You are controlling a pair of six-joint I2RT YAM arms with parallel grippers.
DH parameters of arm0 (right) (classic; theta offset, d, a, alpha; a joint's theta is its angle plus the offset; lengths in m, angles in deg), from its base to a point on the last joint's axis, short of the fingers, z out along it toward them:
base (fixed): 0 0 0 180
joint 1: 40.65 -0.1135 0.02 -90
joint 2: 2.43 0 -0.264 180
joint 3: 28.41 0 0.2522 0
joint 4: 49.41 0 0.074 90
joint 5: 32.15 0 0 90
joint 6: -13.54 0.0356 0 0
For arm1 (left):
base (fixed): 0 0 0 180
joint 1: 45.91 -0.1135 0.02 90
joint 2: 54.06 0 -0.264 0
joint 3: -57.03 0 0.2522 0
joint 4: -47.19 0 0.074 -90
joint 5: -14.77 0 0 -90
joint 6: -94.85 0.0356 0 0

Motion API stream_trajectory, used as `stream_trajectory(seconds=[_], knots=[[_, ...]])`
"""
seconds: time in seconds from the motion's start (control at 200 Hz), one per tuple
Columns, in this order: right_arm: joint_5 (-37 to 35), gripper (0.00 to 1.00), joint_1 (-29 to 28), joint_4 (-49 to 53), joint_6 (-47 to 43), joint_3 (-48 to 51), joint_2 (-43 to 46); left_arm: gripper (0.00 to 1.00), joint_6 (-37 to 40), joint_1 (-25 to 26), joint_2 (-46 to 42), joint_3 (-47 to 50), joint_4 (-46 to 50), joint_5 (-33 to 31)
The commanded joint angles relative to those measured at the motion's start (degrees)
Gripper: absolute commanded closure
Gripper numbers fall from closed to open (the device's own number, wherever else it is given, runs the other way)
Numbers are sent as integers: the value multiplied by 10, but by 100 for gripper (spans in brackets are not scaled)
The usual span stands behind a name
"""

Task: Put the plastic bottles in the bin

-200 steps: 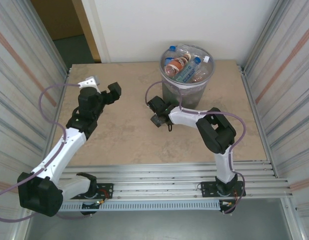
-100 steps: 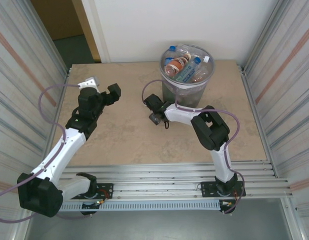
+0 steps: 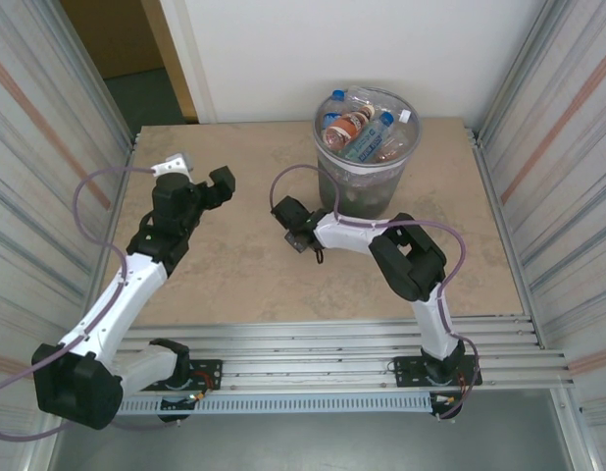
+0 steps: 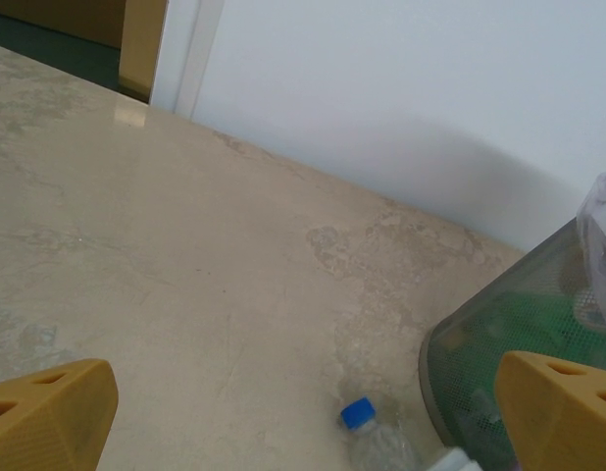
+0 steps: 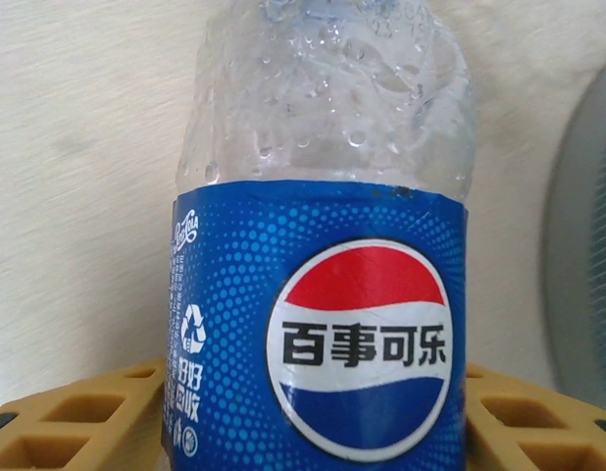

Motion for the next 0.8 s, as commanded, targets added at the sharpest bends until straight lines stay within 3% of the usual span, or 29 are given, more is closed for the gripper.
stream_trajectory(seconds=[0.0,0.351,0.797], knots=[[66,62,-33,48,68,27,51,1,-4,-6,-23,5,7,-24],[101,67,-56,137,159,58,191,1,-4,-11,-23,10,2,-21],[15,67,-36,353,304,133,455,1,4,-13,-28,2,-31,50]])
